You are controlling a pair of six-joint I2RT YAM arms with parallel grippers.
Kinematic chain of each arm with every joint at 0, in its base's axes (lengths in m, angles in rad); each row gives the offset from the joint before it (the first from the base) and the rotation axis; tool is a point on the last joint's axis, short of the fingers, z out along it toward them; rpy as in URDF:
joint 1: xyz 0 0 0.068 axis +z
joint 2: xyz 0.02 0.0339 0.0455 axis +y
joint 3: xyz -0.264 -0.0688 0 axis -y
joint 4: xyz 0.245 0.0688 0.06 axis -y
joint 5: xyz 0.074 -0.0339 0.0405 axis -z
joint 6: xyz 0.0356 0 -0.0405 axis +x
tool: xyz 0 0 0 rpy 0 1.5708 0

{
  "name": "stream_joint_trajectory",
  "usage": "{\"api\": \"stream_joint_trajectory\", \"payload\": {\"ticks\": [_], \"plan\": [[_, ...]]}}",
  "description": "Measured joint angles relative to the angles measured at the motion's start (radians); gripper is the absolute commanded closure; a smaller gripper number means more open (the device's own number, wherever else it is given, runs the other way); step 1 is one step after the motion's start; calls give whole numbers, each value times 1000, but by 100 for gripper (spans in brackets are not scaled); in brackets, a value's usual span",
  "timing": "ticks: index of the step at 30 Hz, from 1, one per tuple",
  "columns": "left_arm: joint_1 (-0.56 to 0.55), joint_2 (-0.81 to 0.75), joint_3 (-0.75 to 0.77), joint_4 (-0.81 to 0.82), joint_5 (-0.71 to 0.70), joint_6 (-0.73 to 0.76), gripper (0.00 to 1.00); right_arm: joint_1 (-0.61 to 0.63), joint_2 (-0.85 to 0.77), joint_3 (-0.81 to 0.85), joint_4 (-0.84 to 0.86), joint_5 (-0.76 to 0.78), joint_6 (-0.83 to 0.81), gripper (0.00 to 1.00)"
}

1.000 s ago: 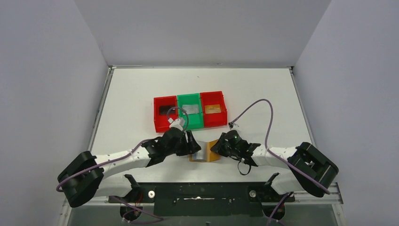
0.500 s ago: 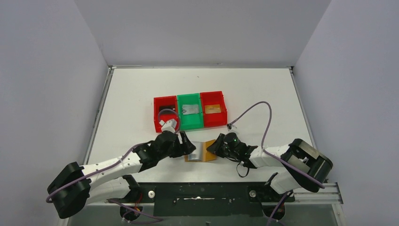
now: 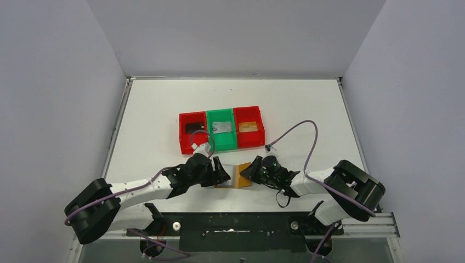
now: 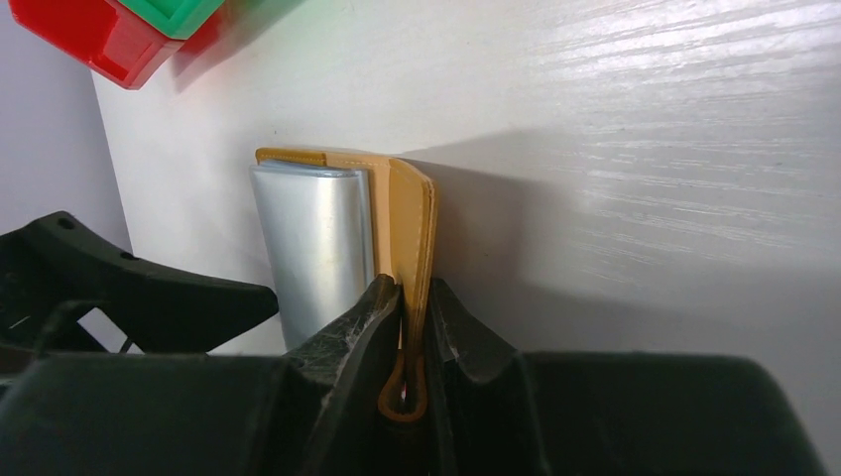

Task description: Take the credit cards out of the card holder

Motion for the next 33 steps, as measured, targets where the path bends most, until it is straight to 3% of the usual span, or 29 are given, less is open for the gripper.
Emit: {"api": "stream_joint_trajectory", "payload": {"ticks": [33], "plan": [[0,87,79,-57,-43,11,40,-1,83,0,127,-44,34,92]]}}
